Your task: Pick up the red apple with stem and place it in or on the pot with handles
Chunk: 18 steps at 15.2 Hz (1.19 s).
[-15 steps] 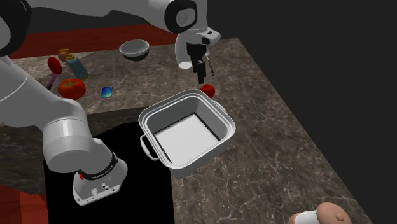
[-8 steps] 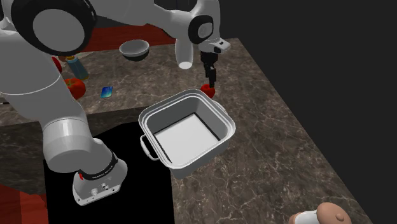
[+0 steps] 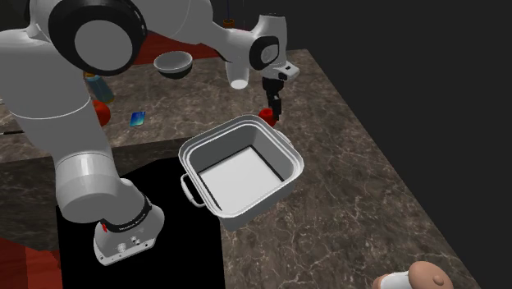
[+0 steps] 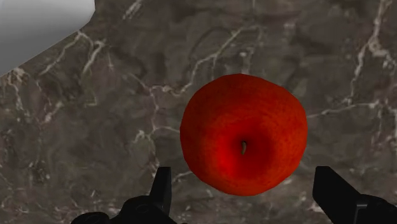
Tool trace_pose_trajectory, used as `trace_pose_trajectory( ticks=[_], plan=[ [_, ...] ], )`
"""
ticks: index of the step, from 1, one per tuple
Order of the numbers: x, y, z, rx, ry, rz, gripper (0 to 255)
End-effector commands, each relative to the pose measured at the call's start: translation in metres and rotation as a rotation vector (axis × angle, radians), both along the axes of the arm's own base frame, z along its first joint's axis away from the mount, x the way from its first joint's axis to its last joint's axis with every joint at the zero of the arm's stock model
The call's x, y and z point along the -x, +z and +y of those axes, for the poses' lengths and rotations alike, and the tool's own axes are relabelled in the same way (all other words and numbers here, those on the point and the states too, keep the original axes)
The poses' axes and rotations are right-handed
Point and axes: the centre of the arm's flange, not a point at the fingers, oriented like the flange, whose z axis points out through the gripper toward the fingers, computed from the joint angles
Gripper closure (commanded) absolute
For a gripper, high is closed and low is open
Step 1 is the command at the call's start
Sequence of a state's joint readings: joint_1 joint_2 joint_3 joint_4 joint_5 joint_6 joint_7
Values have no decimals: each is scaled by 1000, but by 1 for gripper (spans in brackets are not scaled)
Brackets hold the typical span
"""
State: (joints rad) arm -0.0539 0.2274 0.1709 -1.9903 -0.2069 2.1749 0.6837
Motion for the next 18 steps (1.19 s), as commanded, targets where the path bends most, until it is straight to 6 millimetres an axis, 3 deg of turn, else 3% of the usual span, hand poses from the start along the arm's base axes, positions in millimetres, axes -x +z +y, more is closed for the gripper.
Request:
trace_pose_trajectory(
  ticks=[1,8,9,18],
  plan=[
    [-1,-7,0,0,0,0,0],
    [-1,-7,0,0,0,0,0],
    [-1,-7,0,0,0,0,255],
    [-1,-7,0,0,0,0,255]
  ],
)
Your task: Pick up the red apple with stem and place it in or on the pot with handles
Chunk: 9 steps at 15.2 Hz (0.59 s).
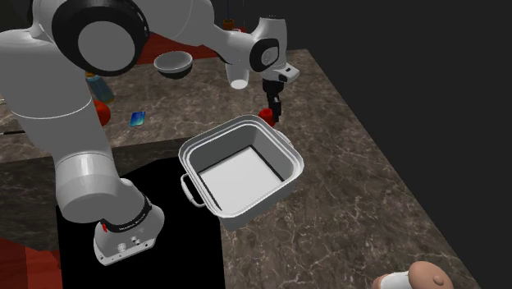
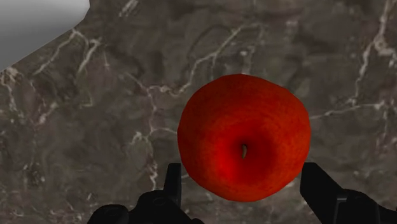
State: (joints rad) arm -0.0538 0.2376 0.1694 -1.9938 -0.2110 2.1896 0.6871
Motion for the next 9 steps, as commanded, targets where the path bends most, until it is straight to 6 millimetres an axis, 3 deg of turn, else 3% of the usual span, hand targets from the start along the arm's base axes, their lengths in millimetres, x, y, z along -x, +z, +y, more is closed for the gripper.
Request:
trace_pose_trajectory(
  ticks=[1,9],
  plan=[
    [0,5,0,0,0,1,255],
    [0,47,0,0,0,1,255]
  ],
)
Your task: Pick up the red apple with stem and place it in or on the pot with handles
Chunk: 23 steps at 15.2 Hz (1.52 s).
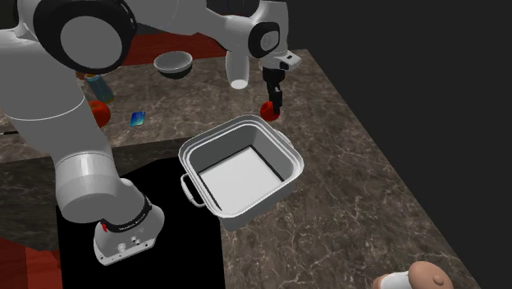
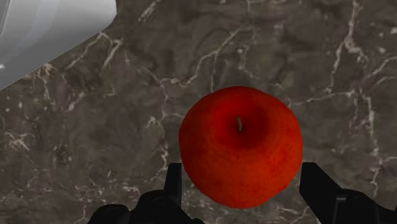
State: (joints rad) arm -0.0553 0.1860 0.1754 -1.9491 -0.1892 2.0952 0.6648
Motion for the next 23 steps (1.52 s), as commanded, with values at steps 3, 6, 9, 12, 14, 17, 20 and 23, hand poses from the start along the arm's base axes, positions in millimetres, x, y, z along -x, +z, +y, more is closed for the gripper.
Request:
trace_pose_trajectory(
  ticks=[3,6,9,12,14,17,20,23],
  plan=[
    [0,20,0,0,0,0,255],
    [0,36,0,0,0,0,255],
    [0,52,0,0,0,0,255],
    [0,68,0,0,0,0,255],
    [0,79,0,0,0,0,255],
    [0,94,0,0,0,0,255],
    [0,110,0,0,0,0,255],
    [0,126,0,0,0,0,255]
  ],
)
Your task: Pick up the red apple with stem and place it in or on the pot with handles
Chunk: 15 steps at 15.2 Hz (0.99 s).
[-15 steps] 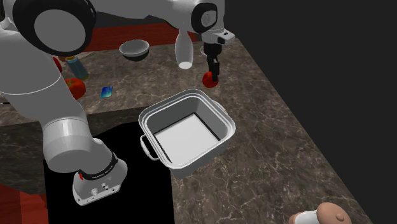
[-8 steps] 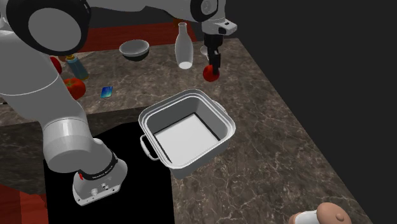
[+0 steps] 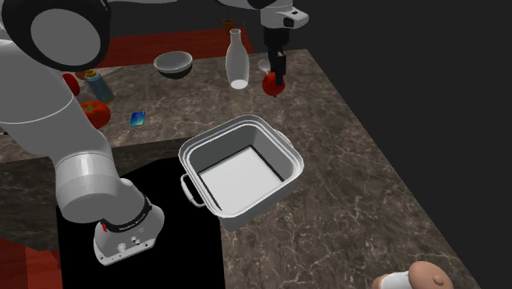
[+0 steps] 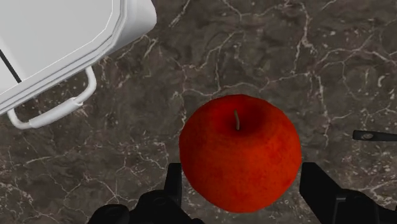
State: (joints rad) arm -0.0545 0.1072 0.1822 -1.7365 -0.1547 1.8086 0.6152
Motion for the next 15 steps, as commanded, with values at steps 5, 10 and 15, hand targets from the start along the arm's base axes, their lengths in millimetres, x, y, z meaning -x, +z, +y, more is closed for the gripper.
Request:
trace_pose_trajectory(
  ticks=[5,10,15],
  plan=[
    [0,31,-1,0,0,0,255],
    [0,54,-1,0,0,0,255],
    [52,58,-40,0,0,0,255]
  ],
)
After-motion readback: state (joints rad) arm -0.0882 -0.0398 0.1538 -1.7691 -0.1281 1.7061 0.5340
